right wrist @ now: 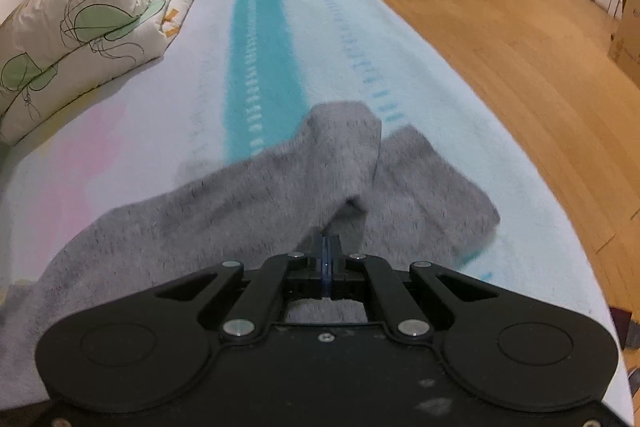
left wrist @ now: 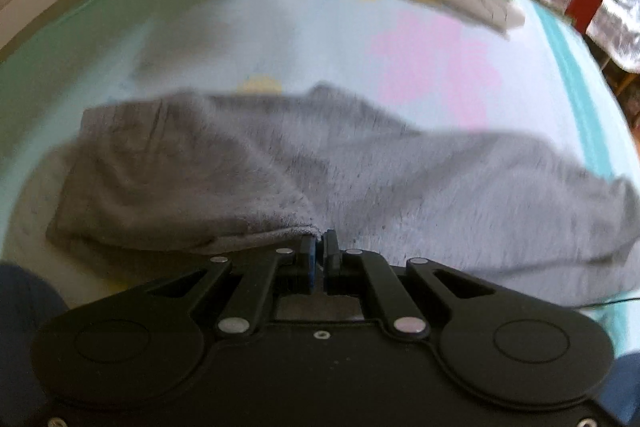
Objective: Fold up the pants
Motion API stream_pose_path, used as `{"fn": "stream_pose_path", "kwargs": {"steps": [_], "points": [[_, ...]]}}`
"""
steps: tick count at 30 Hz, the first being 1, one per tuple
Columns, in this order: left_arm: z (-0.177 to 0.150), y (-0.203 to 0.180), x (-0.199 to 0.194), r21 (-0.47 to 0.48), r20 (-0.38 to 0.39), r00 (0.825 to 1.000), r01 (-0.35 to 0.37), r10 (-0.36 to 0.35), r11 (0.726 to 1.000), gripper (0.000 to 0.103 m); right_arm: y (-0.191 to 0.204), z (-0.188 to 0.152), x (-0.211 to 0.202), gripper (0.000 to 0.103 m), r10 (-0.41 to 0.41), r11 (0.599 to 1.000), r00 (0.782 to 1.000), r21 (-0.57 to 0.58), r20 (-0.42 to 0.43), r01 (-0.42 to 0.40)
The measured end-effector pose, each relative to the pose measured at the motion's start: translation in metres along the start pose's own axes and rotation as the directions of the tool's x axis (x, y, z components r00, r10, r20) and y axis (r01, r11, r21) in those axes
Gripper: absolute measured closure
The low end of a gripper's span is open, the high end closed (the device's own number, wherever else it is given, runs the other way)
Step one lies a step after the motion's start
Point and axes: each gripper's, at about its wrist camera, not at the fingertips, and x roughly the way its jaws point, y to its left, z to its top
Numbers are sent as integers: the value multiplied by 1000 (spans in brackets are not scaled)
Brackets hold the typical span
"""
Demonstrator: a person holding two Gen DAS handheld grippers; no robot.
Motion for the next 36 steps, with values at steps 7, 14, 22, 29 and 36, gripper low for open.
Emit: {"fn": "stream_pose_path", "kwargs": {"steps": [7, 14, 22, 29, 36], "points": [[-23, 1, 26, 14, -70, 997, -18, 19, 1000, 99, -19, -4, 2, 91, 48, 994, 999, 104, -25, -46], [-23, -4, 32, 45, -71, 997, -38, 41, 998, 99, -57, -8, 27, 83, 94, 941, 996, 328, -11, -85], [-28, -3, 29, 70, -62, 996, -57, 61, 996, 99, -64, -10, 30, 77, 120, 914, 990, 380, 80, -142], [-19, 0, 29, 55, -80, 996, -43, 47, 998, 99, -44, 5, 29, 70, 162, 927, 979, 322, 121, -193], [-14, 7, 33, 26, -116, 993, -15, 18, 1000, 99, -26, 12, 56, 71, 170, 923, 983, 338, 65, -182]]}}
